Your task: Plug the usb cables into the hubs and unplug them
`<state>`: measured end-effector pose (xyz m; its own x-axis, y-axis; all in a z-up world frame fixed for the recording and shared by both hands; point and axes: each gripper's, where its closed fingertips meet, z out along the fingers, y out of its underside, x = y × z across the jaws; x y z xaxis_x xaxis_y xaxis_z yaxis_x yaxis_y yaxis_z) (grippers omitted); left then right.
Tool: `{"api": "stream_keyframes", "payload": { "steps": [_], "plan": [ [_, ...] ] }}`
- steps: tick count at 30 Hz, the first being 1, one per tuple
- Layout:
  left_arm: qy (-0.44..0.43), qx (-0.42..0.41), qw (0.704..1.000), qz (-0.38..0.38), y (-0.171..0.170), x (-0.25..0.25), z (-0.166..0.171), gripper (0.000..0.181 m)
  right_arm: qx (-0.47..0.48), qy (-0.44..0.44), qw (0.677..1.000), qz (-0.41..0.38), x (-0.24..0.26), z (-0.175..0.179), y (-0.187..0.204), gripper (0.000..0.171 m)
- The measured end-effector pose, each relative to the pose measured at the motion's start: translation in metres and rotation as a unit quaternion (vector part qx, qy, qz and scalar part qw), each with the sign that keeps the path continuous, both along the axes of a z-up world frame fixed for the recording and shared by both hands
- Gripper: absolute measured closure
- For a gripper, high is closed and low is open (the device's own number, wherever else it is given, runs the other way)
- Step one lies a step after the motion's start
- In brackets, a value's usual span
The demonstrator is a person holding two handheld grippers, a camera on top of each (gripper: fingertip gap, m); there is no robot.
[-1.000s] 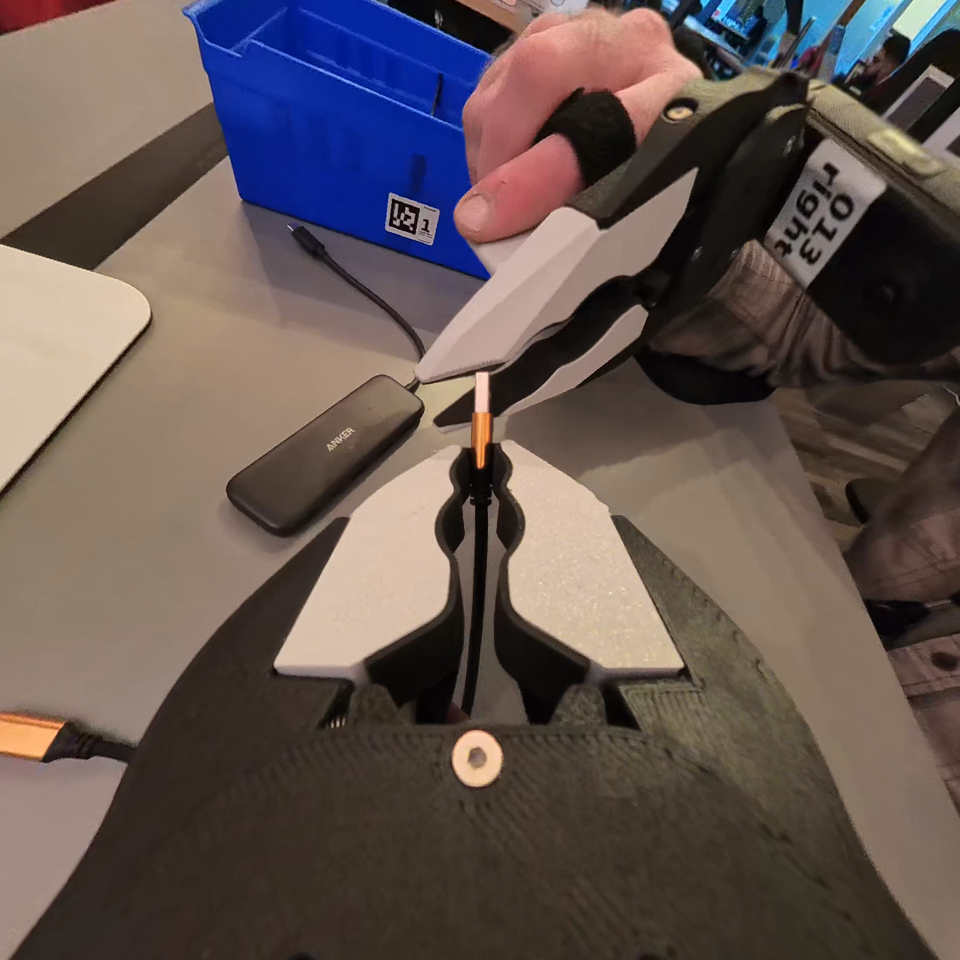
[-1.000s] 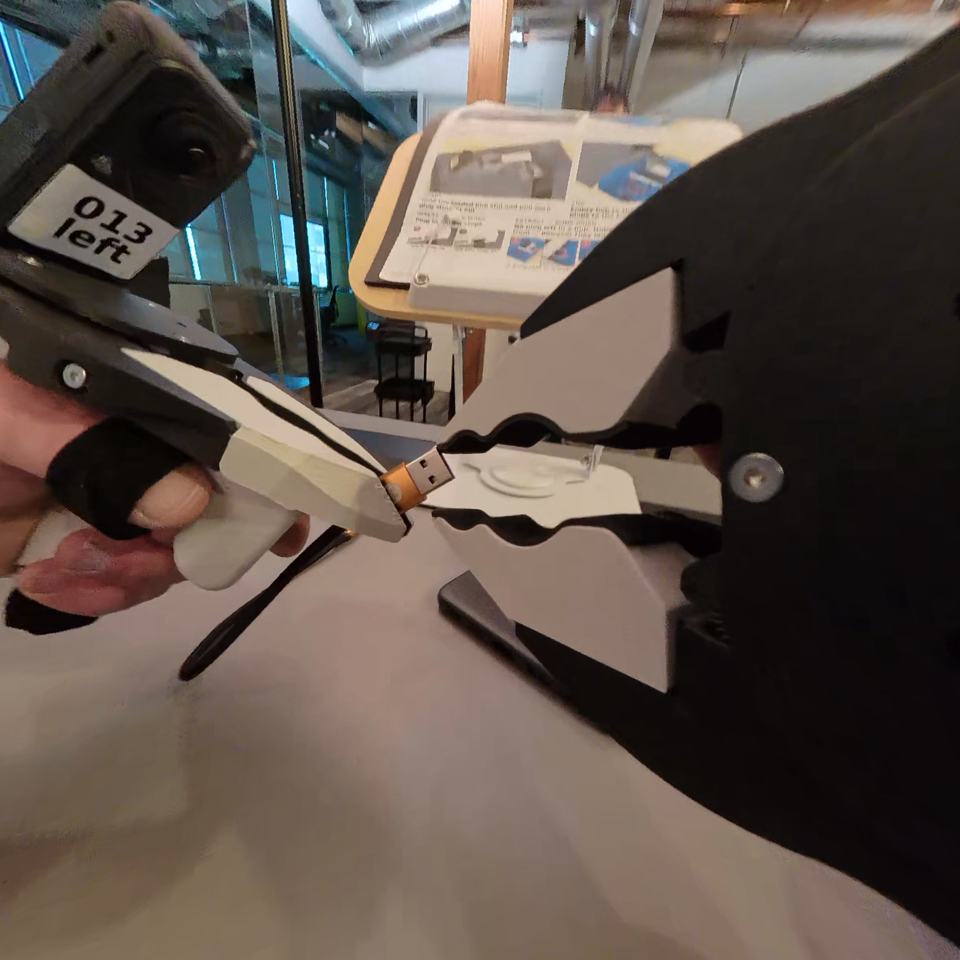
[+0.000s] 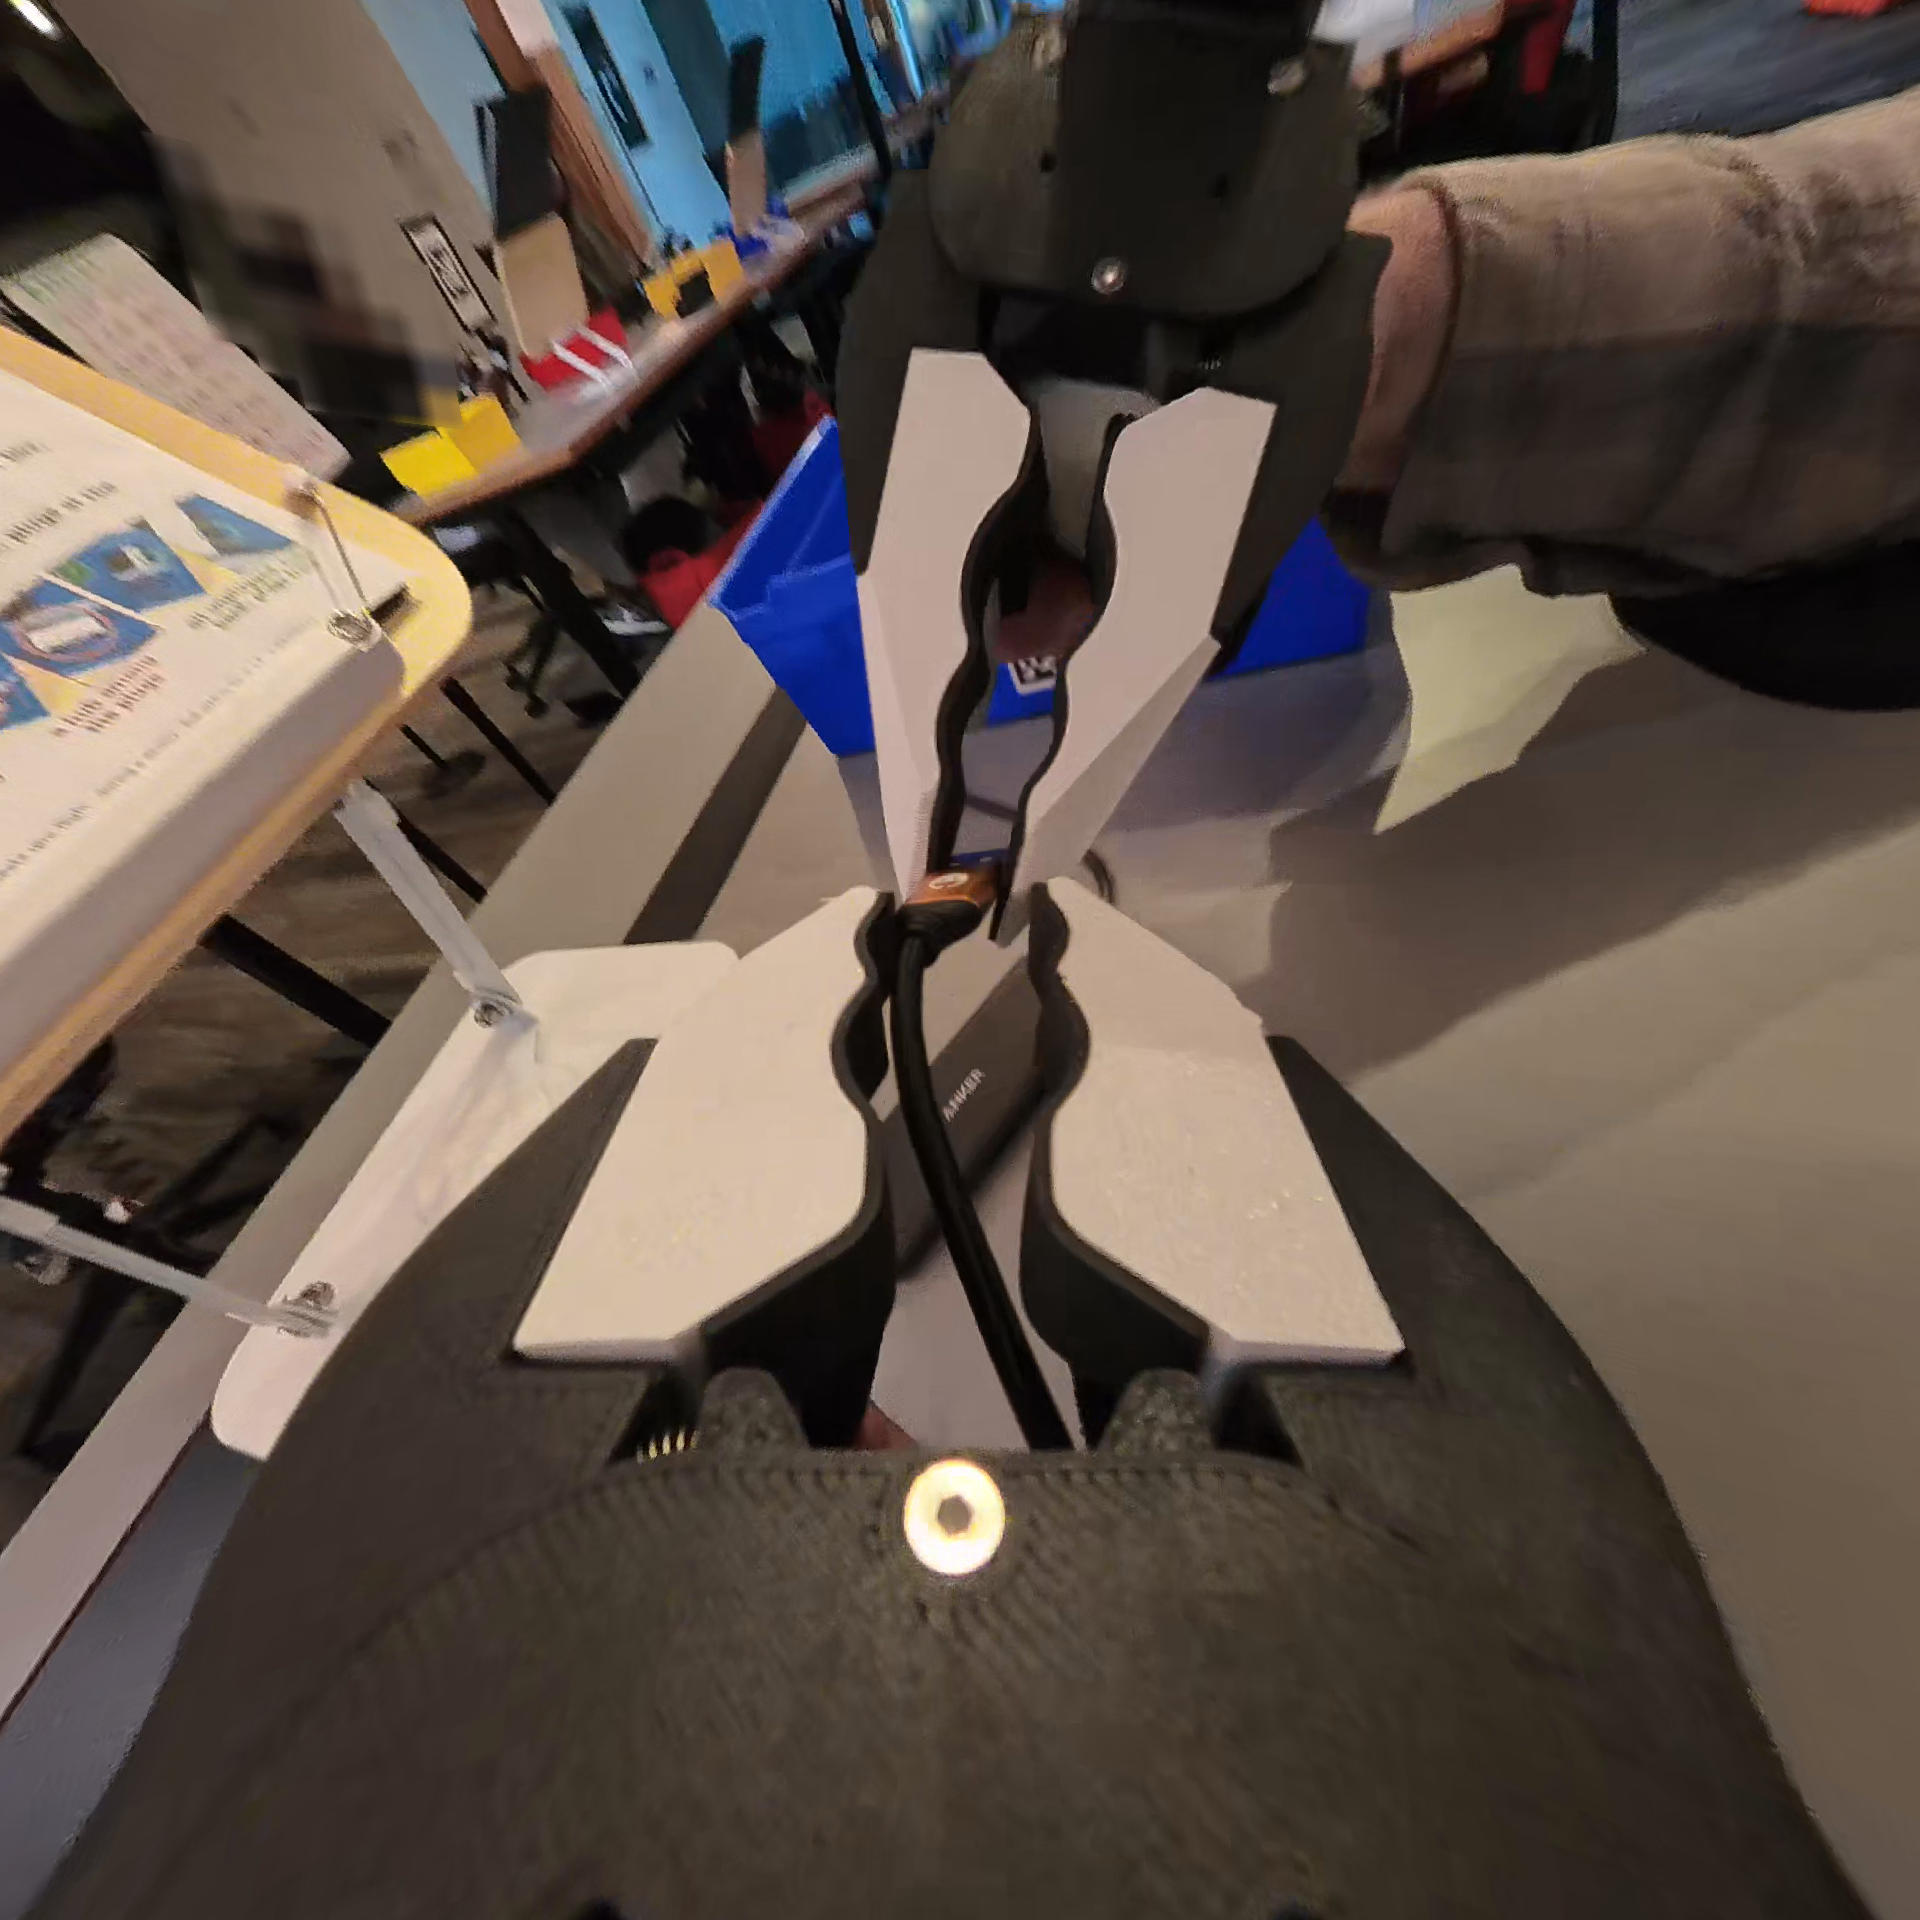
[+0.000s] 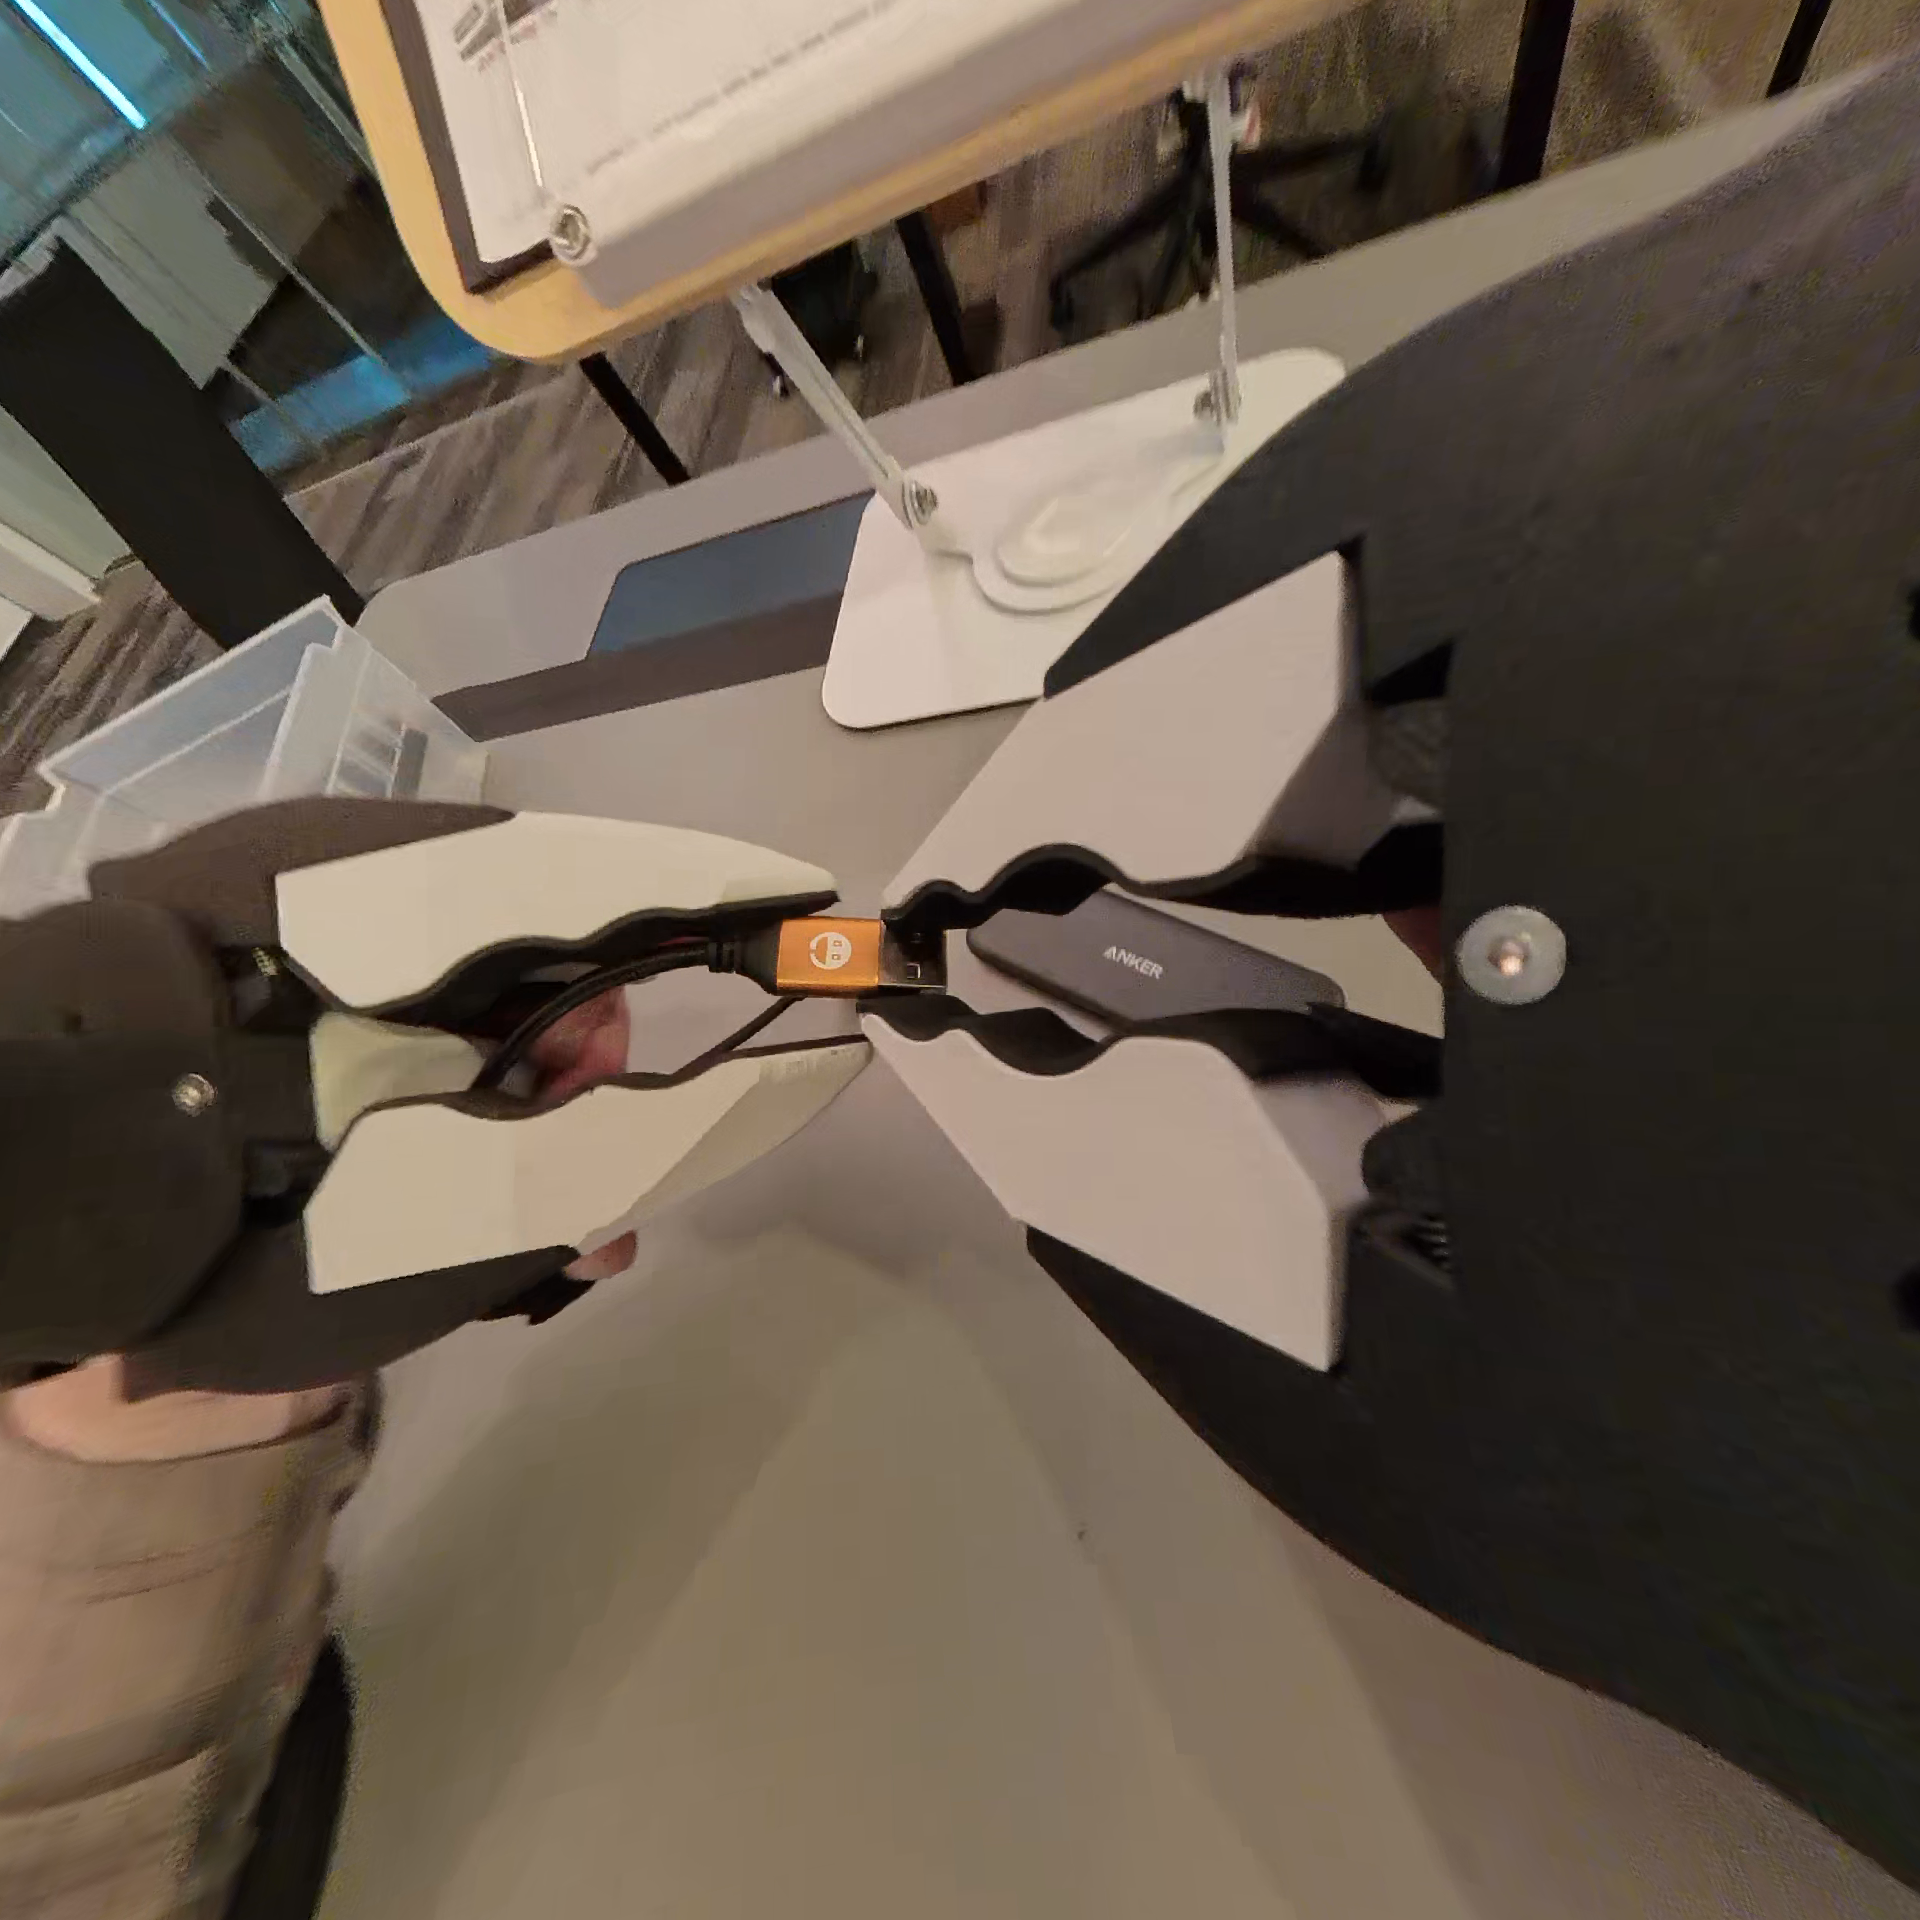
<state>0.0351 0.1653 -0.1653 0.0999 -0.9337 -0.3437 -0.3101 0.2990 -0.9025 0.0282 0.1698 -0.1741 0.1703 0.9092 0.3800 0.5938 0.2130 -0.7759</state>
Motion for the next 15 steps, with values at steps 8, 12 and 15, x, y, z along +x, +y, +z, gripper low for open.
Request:
{"api": "stream_keyframes", "payload": {
  "steps": [8,12,15],
  "plan": [
    [-0.073,-0.046,0.996,0.006,-0.001,0.007,0.013,0.163,-0.001,0.014,1.0,0.01,0.007,0.011,-0.004,0.162],
    [-0.102,-0.101,0.99,-0.01,-0.005,0.009,0.016,0.164,0.014,0.004,1.0,0.012,0.005,0.011,-0.005,0.162],
    [-0.103,-0.117,0.988,-0.014,-0.006,0.009,0.016,0.165,0.007,0.008,1.0,0.017,0.006,0.011,-0.006,0.161]
  ]
}}
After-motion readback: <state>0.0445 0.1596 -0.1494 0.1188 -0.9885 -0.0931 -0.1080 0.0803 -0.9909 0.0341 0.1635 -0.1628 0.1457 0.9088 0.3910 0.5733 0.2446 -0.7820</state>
